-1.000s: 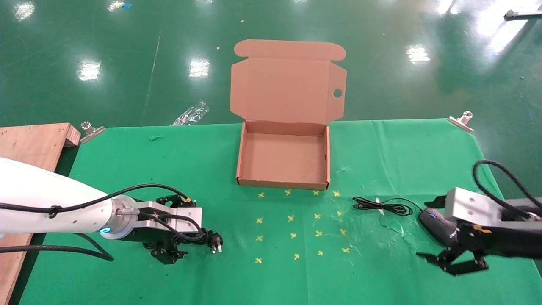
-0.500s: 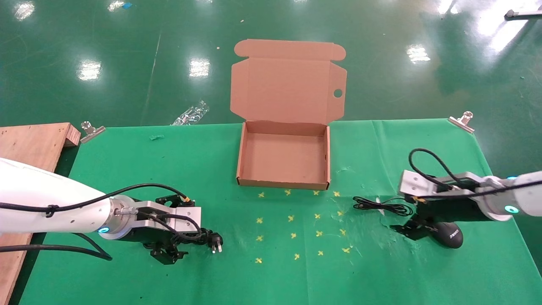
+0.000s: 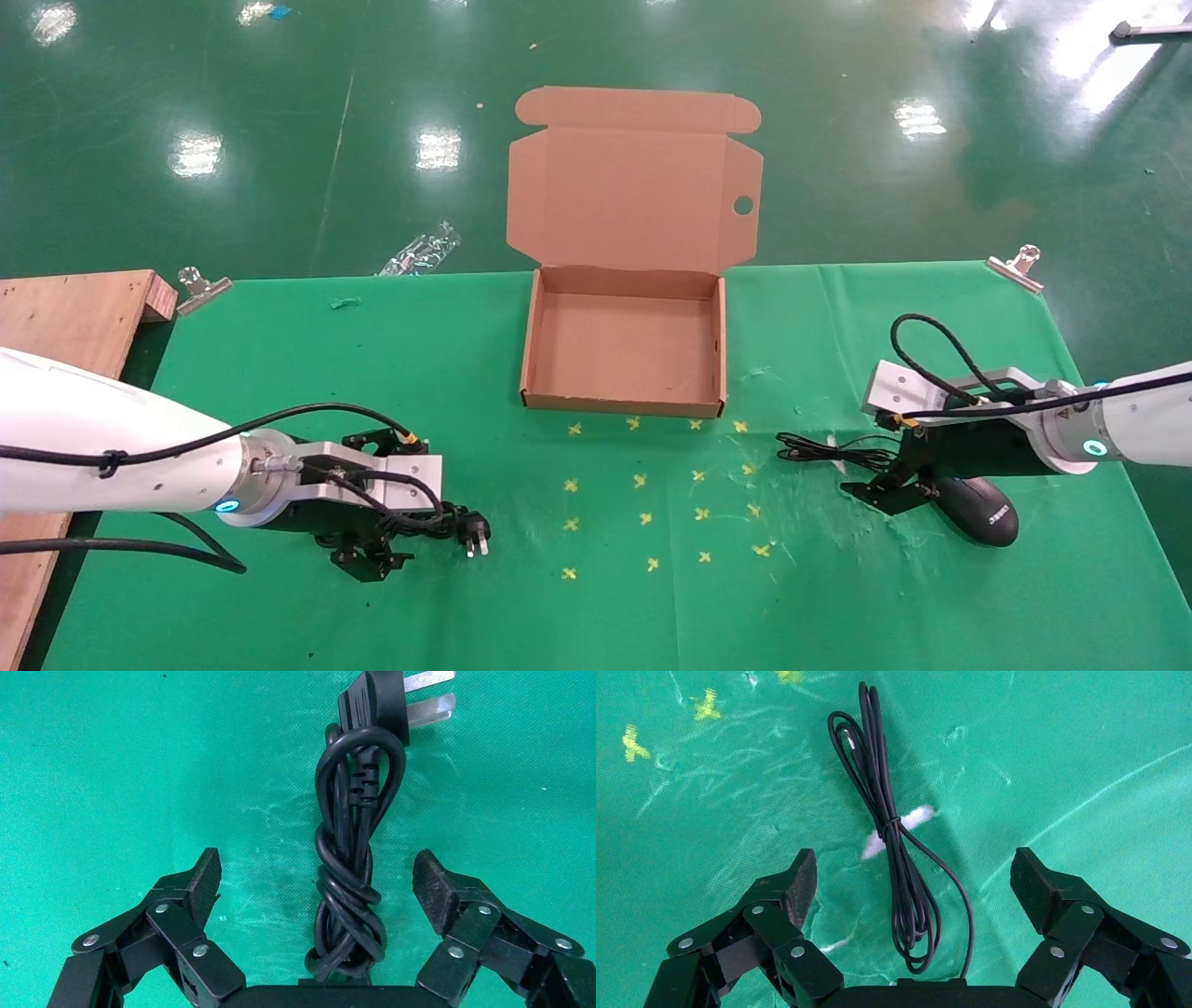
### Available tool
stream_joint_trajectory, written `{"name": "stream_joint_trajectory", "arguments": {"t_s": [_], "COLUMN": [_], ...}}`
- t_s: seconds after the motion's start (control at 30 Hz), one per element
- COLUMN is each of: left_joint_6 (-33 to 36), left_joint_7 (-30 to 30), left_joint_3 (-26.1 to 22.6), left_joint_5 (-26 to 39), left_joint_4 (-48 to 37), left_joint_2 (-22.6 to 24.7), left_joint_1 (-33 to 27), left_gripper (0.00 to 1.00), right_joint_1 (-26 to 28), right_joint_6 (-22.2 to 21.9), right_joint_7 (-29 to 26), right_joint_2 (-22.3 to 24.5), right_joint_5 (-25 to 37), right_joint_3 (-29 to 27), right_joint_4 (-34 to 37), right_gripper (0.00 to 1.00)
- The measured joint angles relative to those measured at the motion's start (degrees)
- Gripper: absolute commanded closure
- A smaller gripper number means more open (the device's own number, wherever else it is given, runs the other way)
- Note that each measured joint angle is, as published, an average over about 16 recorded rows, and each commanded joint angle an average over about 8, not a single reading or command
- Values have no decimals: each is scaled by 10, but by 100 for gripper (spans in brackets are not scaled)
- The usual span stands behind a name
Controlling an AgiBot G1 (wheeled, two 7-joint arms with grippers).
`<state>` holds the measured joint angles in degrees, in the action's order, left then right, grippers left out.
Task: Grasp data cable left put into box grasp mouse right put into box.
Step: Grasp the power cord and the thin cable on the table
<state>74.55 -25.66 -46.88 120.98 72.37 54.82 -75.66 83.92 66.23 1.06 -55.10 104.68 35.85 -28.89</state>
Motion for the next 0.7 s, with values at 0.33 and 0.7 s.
{"name": "stream_joint_trajectory", "arguments": {"t_s": [0.33,0.7], "left_joint_6": [0,0], "left_joint_7": [0,0], "left_joint_3": [0,1], "left_joint_5": [0,-1], "left_joint_4": [0,1], "left_joint_2": [0,-1], "left_joint_1": [0,0], "left_gripper": [100,100], "right_joint_1": [-4,-6], "right_joint_6": [3,5], "right_joint_7": [-5,-8], "right_joint_2": [6,9], "right_joint_5": [-1,-2], "right_joint_3": [-1,-1], "right_joint_4": [-16,-25], "right_gripper": [100,100]}}
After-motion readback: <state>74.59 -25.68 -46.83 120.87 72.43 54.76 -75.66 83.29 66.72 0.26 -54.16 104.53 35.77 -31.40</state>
